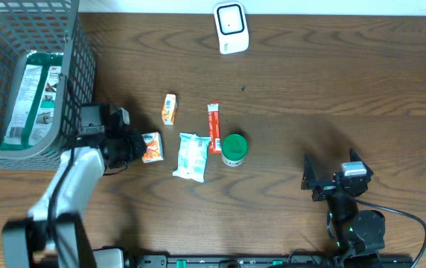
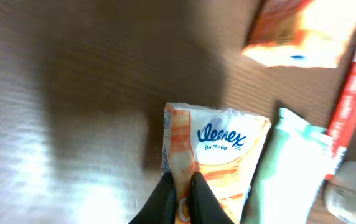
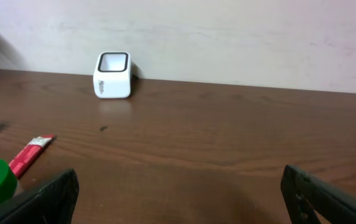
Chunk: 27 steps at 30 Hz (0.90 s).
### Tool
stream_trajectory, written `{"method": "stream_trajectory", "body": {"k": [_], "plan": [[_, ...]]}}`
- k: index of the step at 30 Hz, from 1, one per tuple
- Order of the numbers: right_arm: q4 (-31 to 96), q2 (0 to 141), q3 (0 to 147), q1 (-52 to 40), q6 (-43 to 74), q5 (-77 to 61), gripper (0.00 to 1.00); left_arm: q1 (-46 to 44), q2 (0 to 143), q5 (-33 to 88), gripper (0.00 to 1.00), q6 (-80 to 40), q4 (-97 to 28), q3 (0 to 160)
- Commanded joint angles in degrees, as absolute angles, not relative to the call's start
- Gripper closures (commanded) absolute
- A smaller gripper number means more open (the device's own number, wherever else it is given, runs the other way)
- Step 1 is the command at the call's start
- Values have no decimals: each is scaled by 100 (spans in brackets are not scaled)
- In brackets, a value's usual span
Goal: Scan the item barcode
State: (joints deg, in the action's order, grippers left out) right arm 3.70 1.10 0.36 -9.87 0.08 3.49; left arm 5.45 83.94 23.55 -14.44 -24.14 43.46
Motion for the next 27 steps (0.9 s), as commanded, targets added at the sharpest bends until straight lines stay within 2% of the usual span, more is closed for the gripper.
{"method": "stream_trajectory", "body": {"k": [1,6,10,16,20,27], "plan": [[392,102,32,-963,104,403,1,336,7529,1535,92,-1529,-2707,4600],[390,102,32,-963,104,401,1,-722,6565,-432,93,-1564,-3216,4604],[392,102,32,-963,104,403,1,-1850,6552,-1769,93,-1857,-3809,4941],[392,102,32,-963,104,403,1,-2637,7483,-2939,93,-2224,-5094,6156],[392,104,32,-963,104,403,1,-3028,8407,-3905,93,-3030,-6099,6921],[390,102,32,-963,104,403,1,-3719,9725,-4987,93,-4351,-6375,7015]]}}
